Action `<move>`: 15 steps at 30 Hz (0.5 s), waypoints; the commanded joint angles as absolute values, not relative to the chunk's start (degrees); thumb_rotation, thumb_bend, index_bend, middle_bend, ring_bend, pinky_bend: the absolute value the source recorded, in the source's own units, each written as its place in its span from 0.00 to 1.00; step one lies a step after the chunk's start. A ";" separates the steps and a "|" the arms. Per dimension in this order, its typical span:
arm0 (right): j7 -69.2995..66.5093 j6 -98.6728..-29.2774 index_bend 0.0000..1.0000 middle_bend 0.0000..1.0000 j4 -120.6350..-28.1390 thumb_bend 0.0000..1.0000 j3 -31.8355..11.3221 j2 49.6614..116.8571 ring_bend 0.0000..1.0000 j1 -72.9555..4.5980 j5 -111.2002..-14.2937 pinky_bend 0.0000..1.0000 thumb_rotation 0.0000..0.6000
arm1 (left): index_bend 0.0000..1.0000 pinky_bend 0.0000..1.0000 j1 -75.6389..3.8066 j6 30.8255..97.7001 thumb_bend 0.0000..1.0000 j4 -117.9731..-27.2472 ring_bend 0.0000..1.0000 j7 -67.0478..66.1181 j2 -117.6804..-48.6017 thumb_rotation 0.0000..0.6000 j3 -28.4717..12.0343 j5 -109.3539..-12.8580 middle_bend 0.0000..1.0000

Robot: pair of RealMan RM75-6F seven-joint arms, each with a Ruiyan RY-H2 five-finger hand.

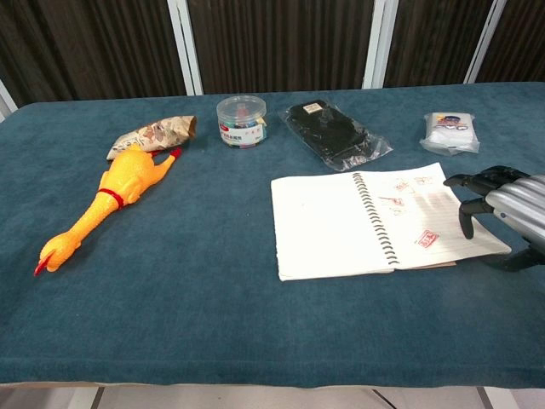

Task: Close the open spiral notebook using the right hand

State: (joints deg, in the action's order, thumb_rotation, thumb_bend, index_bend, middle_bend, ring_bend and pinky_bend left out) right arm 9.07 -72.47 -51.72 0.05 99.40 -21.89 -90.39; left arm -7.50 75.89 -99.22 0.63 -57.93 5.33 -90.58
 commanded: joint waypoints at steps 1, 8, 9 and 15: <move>9.00 -72.45 0.54 0.09 -51.74 0.30 0.07 99.40 0.10 -21.88 -90.40 0.10 1.00 | 0.20 0.36 -7.51 75.90 0.50 -99.26 0.12 0.66 -57.89 1.00 5.29 -90.53 0.12; 9.03 -72.74 0.53 0.09 -51.67 0.31 0.13 99.38 0.10 -21.80 -90.56 0.10 1.00 | 0.20 0.36 -7.35 76.29 0.50 -99.29 0.12 0.81 -57.85 1.00 5.25 -90.62 0.12; 9.06 -72.83 0.53 0.09 -51.69 0.31 0.03 99.38 0.10 -21.84 -90.55 0.10 1.00 | 0.20 0.36 -7.43 76.15 0.50 -99.22 0.12 0.83 -57.90 1.00 5.22 -90.56 0.12; 9.85 -73.62 0.56 0.10 -53.05 0.34 -0.73 99.09 0.10 -22.31 -90.67 0.10 1.00 | 0.20 0.36 -7.66 75.57 0.50 -99.35 0.12 0.70 -57.85 1.00 5.25 -90.35 0.12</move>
